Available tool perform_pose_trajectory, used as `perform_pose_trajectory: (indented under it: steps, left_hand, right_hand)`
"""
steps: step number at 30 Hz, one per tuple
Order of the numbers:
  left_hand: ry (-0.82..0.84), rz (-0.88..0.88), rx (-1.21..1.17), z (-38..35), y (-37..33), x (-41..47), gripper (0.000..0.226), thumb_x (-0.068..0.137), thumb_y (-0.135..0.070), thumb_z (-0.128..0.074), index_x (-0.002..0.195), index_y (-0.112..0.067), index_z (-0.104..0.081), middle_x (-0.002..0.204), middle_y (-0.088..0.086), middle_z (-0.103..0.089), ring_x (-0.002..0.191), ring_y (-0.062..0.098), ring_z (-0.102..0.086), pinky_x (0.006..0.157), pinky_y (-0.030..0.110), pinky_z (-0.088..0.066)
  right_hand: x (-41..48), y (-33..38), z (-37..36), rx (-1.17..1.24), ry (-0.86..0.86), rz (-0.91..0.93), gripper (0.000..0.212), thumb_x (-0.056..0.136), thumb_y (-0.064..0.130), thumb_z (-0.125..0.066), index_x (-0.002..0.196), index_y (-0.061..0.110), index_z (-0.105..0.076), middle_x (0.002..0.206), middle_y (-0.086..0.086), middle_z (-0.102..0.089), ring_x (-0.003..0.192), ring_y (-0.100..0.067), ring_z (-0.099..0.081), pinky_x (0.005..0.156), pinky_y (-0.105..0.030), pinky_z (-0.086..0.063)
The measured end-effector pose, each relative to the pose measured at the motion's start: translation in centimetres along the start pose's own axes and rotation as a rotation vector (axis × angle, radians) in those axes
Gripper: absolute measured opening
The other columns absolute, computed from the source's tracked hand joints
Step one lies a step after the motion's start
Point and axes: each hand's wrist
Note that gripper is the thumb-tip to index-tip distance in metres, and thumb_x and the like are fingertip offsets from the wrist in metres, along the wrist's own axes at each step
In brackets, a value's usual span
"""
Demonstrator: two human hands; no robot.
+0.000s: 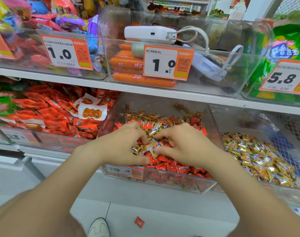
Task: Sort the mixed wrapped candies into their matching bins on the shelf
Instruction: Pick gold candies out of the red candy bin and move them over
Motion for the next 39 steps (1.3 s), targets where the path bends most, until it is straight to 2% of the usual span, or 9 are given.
perform_pose_trajectory:
  steps: [4,10,15,18,21,25,28,33,39]
  left_hand:
    - [0.01,0.006,0.019,0.1,-0.1,0.0,0.047,0.087,-0.05,-0.08,0.128,-0.039,-0.06,0.125,-0.011,-0.043,0.116,0.01,-0.049,0.103,0.032,-0.045]
    - [-0.022,-0.015,0.02,0.9,-0.2,-0.3,0.03,0.098,-0.023,-0.065,0.124,-0.038,-0.067,0.122,-0.012,-0.057,0.112,0.007,-0.05,0.104,0.033,-0.046]
    - [-0.074,-0.014,-0.111,1.2,-0.4,-0.3,0.032,0.09,-0.011,-0.063,0.104,-0.04,-0.067,0.11,-0.012,-0.054,0.102,0.004,-0.052,0.09,0.033,-0.048]
    - [-0.151,-0.041,-0.182,1.4,-0.7,-0.3,0.028,0.088,-0.01,-0.065,0.092,-0.037,-0.065,0.107,-0.012,-0.054,0.097,0.009,-0.058,0.086,0.034,-0.051]
    - [-0.171,-0.06,-0.181,1.3,-1.0,-0.1,0.026,0.089,-0.005,-0.059,0.084,-0.031,-0.062,0.104,-0.012,-0.054,0.089,0.003,-0.057,0.076,0.023,-0.046]
    - [-0.201,-0.084,-0.103,0.5,-1.2,0.6,0.017,0.091,-0.014,-0.058,0.078,-0.023,-0.066,0.089,-0.013,-0.062,0.085,0.0,-0.057,0.074,0.022,-0.046]
    - [-0.145,-0.078,-0.058,0.0,-1.0,1.0,0.004,0.087,-0.033,-0.077,0.089,-0.032,-0.073,0.085,-0.015,-0.066,0.083,0.002,-0.06,0.076,0.02,-0.047]
    - [-0.092,-0.058,-0.005,-0.2,-0.7,1.6,0.033,0.082,-0.058,-0.081,0.11,-0.043,-0.072,0.1,-0.015,-0.065,0.094,0.004,-0.057,0.083,0.037,-0.055]
    - [-0.137,-0.042,0.067,-0.4,-2.0,1.6,0.02,0.08,-0.047,-0.071,0.085,-0.031,-0.059,0.083,-0.011,-0.058,0.081,0.009,-0.056,0.071,0.041,-0.055]
  right_hand:
    - [0.4,0.9,-0.3,-0.15,0.075,-0.017,0.038,0.09,0.064,-0.07,0.117,0.037,-0.071,0.077,0.014,-0.056,0.085,-0.016,-0.058,0.065,-0.033,-0.037]
    - [0.3,0.0,-0.2,0.114,-0.008,-0.068,0.018,0.091,0.043,-0.053,0.081,0.029,-0.048,0.059,0.003,-0.053,0.057,-0.018,-0.052,0.057,-0.046,-0.049]
    - [0.4,-0.5,0.9,0.379,-0.034,-0.119,0.024,0.105,0.019,-0.049,0.105,0.029,-0.07,0.078,0.0,-0.072,0.052,-0.019,-0.056,0.056,-0.025,-0.044]
    - [0.0,-1.0,1.3,0.491,-0.03,-0.169,0.039,0.105,0.007,-0.046,0.104,0.029,-0.078,0.06,0.008,-0.058,0.048,-0.019,-0.045,0.05,-0.028,-0.04]
    - [-0.5,-1.7,2.0,0.393,-0.108,-0.218,0.032,0.099,0.017,-0.052,0.089,0.029,-0.079,0.043,0.01,-0.051,0.039,-0.011,-0.037,0.046,-0.02,-0.038]
    - [-1.5,-2.7,2.2,0.188,0.037,-0.19,0.009,0.08,0.046,-0.074,0.078,0.038,-0.078,0.072,0.003,-0.075,0.067,-0.016,-0.067,0.076,-0.027,-0.055]
    - [-2.1,-2.9,2.1,0.021,0.126,-0.183,0.036,0.073,0.069,-0.08,0.095,0.041,-0.077,0.067,0.012,-0.065,0.07,0.001,-0.054,0.076,-0.033,-0.054]
    - [-1.9,-2.9,1.8,0.031,0.075,-0.141,0.017,0.087,0.055,-0.076,0.089,0.039,-0.077,0.063,0.03,-0.059,0.059,0.0,-0.055,0.066,-0.034,-0.051]
    - [-2.1,-2.9,1.8,-0.022,0.105,-0.188,0.022,0.088,0.058,-0.075,0.09,0.036,-0.077,0.064,0.013,-0.06,0.069,-0.001,-0.055,0.071,-0.035,-0.054]
Point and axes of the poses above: each hand's wrist, its own x-axis towards the middle knuckle, its own z-axis out of the back of the hand, y = z × x
